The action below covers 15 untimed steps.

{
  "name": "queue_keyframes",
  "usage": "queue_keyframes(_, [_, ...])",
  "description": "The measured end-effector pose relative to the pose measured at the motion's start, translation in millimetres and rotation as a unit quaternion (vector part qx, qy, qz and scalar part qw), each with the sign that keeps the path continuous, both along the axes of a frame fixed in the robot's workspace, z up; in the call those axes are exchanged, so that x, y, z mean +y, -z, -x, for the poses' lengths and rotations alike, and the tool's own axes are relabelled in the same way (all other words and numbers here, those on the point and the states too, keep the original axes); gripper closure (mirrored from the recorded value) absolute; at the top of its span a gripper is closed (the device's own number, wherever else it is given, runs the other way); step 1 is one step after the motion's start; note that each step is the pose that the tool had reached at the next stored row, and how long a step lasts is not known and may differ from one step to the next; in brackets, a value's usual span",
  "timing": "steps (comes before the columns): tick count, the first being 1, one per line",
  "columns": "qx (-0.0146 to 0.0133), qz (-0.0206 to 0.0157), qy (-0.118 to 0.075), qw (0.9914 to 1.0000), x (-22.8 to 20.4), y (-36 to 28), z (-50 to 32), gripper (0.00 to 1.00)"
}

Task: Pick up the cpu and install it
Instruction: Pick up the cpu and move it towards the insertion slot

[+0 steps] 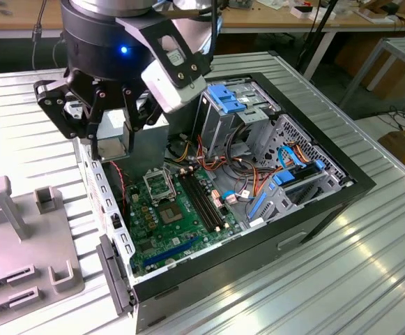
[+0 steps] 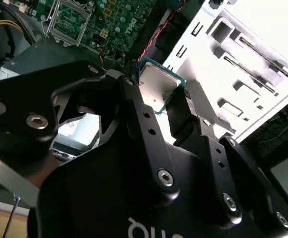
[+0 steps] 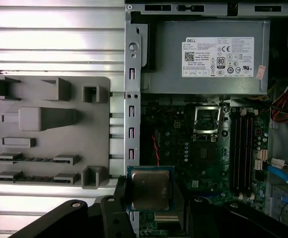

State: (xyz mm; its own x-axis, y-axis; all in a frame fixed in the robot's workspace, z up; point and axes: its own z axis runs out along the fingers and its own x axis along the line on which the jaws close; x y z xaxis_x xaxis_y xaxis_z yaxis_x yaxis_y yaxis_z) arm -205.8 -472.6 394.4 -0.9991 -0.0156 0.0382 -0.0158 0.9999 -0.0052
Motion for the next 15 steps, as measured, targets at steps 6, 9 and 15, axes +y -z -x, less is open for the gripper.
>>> queue_keyframes(6, [-0.0001,0.0006,0.000,1.00000,0.0,17.0,-37.9,0.53])
queue_keyframes(9, [-0.0001,0.0006,0.000,1.00000,0.0,22.0,-53.4,0.53])
queue_keyframes(15, [-0.0021,0.0005,0.001,1.00000,0.0,31.6,-83.3,0.53])
